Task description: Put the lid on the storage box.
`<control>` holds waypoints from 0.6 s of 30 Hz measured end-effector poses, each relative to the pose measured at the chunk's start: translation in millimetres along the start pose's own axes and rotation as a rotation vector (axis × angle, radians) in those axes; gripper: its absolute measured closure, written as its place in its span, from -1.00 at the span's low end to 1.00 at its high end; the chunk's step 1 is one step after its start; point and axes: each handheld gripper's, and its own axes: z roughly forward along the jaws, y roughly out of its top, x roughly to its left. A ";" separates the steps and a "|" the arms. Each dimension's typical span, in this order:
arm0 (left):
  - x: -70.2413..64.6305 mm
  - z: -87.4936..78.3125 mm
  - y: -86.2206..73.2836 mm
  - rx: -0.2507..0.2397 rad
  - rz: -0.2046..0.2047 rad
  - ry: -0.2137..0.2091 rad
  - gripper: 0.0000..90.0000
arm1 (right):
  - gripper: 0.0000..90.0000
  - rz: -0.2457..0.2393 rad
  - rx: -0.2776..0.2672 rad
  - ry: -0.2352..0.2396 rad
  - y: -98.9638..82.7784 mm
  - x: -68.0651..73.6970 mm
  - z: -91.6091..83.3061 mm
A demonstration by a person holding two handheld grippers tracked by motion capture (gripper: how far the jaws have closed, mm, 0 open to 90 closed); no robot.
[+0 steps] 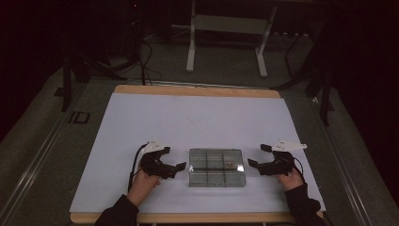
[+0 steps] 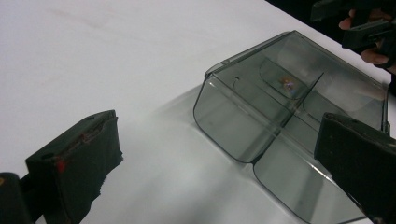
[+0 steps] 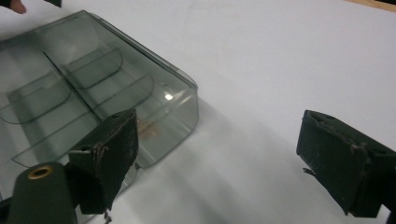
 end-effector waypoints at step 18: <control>7.9 -13.2 -15.3 0.011 -0.015 0.044 -0.98 | -0.71 0.029 0.025 -0.075 -26.3 -12.6 -13.9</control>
